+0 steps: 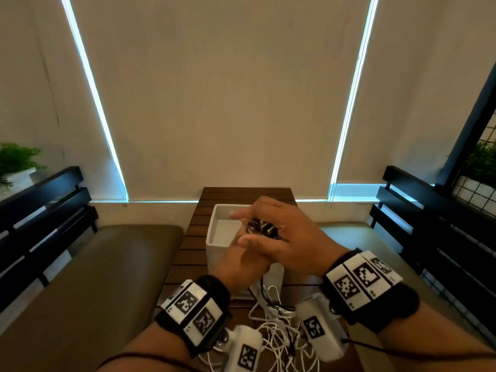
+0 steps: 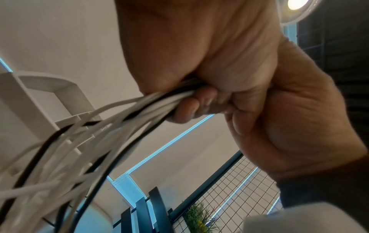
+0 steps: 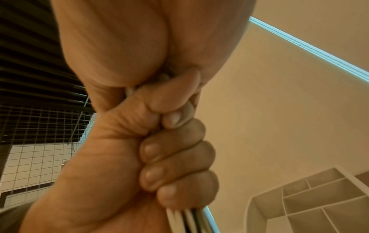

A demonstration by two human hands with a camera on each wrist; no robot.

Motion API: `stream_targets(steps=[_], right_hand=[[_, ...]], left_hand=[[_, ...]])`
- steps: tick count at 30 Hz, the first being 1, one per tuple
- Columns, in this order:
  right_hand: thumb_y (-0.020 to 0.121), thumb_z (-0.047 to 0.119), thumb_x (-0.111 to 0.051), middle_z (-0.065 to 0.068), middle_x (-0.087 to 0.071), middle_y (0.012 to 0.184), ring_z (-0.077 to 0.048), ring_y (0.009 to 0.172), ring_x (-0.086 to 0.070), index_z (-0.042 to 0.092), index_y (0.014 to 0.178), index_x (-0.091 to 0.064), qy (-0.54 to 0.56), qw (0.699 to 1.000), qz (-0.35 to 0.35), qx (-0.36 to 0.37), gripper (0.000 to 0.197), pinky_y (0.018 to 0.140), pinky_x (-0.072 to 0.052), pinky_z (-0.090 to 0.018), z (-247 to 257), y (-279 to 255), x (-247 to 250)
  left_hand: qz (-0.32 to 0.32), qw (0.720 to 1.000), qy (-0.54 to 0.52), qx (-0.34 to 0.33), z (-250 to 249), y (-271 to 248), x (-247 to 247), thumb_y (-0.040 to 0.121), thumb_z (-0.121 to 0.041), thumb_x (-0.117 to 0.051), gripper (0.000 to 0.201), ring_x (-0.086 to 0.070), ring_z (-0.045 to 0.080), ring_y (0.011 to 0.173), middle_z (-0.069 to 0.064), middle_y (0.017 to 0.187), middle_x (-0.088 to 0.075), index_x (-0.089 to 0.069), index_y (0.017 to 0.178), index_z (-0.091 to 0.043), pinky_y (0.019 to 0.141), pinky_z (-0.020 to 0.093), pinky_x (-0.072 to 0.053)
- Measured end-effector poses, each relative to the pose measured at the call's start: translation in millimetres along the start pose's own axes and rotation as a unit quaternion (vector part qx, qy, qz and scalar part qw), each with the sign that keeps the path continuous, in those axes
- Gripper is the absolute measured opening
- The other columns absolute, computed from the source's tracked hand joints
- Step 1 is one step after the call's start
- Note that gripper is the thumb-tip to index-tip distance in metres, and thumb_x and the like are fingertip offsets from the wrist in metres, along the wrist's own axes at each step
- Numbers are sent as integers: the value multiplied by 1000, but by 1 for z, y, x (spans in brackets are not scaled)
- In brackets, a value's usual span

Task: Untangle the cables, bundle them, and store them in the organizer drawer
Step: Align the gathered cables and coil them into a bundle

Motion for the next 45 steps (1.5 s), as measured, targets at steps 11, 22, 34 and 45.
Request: stream_targets(steps=[11,22,34,45], right_hand=[[95,49,-35,6,-56,137,-5,127,-44,25,137,-51,-136,989,44,-31,52,103,-29,-18,4,-2,-10],[67,54,-74,14,-45,142,5,129,-42,26,144,-40,35,998,-15,-57,89,107,-37,-17,-10,-25,-1],[69,39,-81,12,-44,146,1,134,-40,32,143,-40,74,996,1,-50,84,108,-39,-27,-1,-28,4],[57,40,-89,12,-46,143,-4,129,-47,43,146,-25,129,988,-38,-80,110,105,-46,-37,-10,-32,19]], left_hand=[[43,999,11,-29,-23,-10,-17,87,15,-51,38,-52,0,54,-4,65,-50,-51,74,-21,48,10,-38],[84,989,-85,-89,-32,-17,-19,86,-28,-59,11,-53,0,51,-7,61,-57,-58,78,-20,49,14,-43],[83,991,-80,-70,-26,-21,-25,71,-35,-62,25,-55,-9,58,-20,65,-62,-56,91,-21,54,8,-43],[67,990,-27,-124,-44,-15,-23,89,-18,-62,18,-62,-6,95,-13,99,-63,-59,105,-26,79,15,-51]])
Point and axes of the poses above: each hand's wrist, its own y-axis towards the middle knuckle, its own x-axis out of the back of the hand, z = x × y, the point moved 8 cm from there along y, towards the middle knuckle
